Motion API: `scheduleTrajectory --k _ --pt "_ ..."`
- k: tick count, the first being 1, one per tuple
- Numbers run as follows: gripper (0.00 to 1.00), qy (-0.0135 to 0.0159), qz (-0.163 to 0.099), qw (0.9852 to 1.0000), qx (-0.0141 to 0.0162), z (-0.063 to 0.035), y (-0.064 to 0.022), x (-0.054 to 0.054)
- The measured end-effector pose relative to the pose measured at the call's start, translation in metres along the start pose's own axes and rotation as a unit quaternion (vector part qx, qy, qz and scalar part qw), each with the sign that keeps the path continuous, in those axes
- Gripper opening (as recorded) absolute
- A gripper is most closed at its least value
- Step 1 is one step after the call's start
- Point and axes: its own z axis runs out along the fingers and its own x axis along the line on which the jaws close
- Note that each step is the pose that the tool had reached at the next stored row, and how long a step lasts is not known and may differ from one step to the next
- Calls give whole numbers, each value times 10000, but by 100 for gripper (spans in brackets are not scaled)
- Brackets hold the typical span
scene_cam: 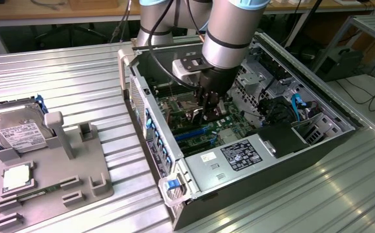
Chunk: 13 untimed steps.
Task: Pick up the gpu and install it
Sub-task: 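Insert the gpu into the slot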
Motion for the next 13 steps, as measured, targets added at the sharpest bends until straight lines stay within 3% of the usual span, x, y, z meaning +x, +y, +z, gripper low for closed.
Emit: scheduleTrajectory --k 2,13 --pt "28 2 1 10000 -27 13 1 0" --pt "28 2 0 10000 -32 97 23 14"
